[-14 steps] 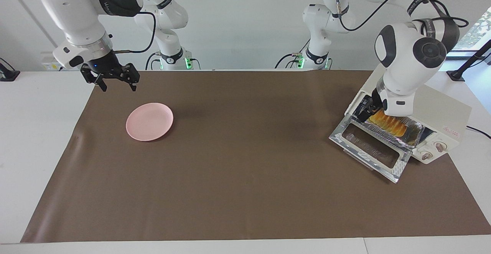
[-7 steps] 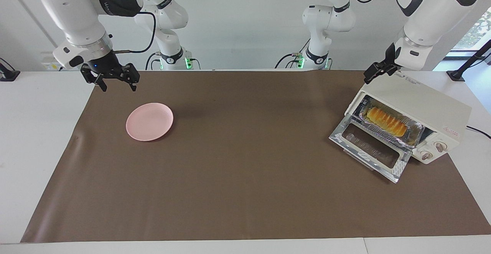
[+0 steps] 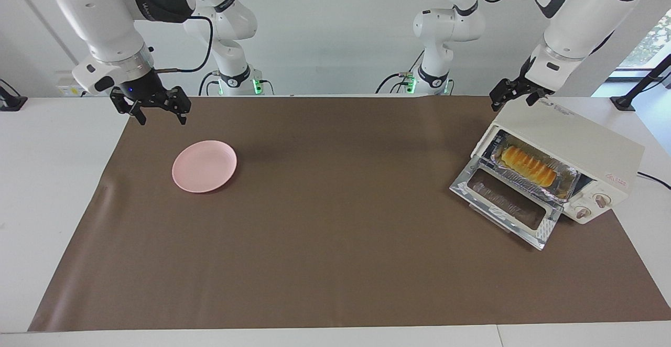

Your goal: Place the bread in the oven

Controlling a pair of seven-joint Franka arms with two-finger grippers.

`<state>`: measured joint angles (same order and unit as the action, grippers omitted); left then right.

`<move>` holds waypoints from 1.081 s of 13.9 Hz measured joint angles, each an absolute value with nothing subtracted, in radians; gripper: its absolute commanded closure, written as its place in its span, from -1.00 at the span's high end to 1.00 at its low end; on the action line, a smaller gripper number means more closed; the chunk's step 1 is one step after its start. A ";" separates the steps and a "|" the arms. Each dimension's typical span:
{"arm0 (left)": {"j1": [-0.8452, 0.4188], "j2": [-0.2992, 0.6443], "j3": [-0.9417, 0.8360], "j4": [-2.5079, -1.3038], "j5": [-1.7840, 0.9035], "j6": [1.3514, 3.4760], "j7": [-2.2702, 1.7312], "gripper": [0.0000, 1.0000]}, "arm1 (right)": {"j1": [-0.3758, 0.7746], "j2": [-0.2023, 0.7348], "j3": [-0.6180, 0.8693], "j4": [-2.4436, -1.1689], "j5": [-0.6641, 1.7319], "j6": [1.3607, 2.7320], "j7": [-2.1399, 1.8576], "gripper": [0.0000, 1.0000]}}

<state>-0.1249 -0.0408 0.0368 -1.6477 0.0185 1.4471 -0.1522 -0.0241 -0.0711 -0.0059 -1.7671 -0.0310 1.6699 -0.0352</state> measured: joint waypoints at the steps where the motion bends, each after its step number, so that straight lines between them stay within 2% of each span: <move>1: -0.125 -0.041 0.034 -1.648 0.018 1.449 -0.142 1.00 | -0.024 -0.071 -0.006 -1.767 -0.031 1.670 -0.035 1.00; 15: -0.122 -0.041 0.031 -1.642 -0.031 1.572 -0.035 1.00 | -0.024 -0.071 -0.006 -1.767 -0.031 1.670 -0.035 1.00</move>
<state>-0.1224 -0.0413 0.0313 -1.6421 -0.0314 1.5724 -0.0347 -0.0241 -0.0711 -0.0060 -1.7671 -0.0310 1.6699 -0.0352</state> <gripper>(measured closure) 0.000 0.000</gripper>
